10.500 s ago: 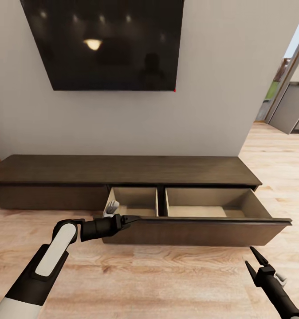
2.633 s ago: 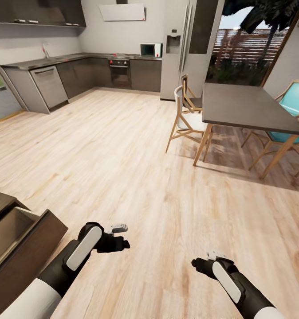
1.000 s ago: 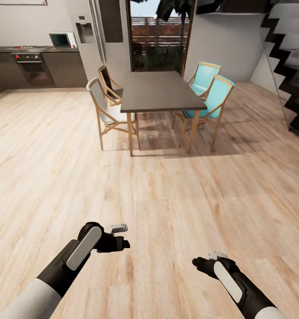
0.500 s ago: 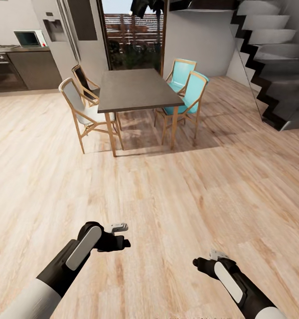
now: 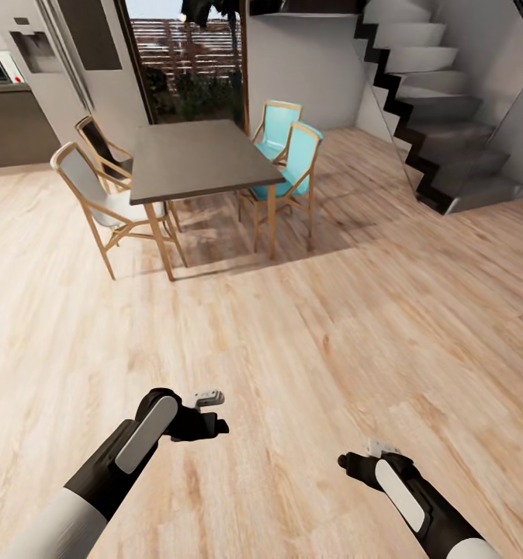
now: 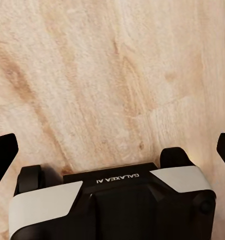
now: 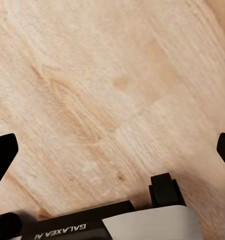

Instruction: Place each of the two pumpkins and all three candles from the living room inside a cabinet in the living room (use any cabinet), then make sure every cabinet is closed, and position the cauldron so it is next to a table in the living room.

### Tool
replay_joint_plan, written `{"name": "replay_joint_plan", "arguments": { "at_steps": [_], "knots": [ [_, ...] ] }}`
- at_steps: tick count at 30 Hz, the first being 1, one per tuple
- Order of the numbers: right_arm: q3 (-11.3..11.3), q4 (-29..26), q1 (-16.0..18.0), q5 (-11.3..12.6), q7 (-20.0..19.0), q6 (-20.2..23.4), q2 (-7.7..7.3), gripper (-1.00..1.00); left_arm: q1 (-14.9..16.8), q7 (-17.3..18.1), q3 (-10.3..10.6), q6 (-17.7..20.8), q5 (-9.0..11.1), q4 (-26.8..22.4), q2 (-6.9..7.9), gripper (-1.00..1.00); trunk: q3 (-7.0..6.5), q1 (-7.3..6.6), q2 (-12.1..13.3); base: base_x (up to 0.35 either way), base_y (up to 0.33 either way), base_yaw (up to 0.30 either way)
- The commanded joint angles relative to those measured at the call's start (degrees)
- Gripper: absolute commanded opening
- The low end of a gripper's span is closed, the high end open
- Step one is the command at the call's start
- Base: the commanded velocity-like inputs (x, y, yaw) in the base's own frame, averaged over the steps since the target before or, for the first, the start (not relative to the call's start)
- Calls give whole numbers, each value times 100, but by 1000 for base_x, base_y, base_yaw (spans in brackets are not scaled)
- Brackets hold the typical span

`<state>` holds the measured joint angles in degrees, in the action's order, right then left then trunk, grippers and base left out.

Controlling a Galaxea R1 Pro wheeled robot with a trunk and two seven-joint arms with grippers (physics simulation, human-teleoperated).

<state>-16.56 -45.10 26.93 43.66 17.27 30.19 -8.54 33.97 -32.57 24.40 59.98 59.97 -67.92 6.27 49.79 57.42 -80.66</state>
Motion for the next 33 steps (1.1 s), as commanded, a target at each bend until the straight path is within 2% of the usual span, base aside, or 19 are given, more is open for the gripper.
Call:
{"name": "replay_joint_plan", "arguments": {
  "at_steps": [1, 7, 13, 25, 33],
  "knots": [
    [-32, -8, 5, 61, 57, 5, -7, 100, 3, -59, 12, 2, 61, 0, 6, 100, -13, -23, 39, 0, 0, -281],
    [-13, -8, 5, 63, 57, -6, -7, 100, 4, -55, 13, 2, 66, 29, 6, 100, -133, -154, 280, 0, 0, -274],
    [18, -8, -3, 51, 57, -311, -7, 100, 4, -30, 5, 2, 75, 33, 9, 100, -279, -286, 520, 0, 0, -225],
    [21, -8, -4, 54, 57, -372, -1, 100, 4, -13, 3, 2, 84, 28, 7, 100, -588, -550, 1002, 0, 0, -177],
    [18, -8, -4, 55, 57, -376, 1, 100, 7, -15, 4, 2, 78, 13, 5, 100, -655, -550, 1002, 4, 0, -141]
  ]
}}
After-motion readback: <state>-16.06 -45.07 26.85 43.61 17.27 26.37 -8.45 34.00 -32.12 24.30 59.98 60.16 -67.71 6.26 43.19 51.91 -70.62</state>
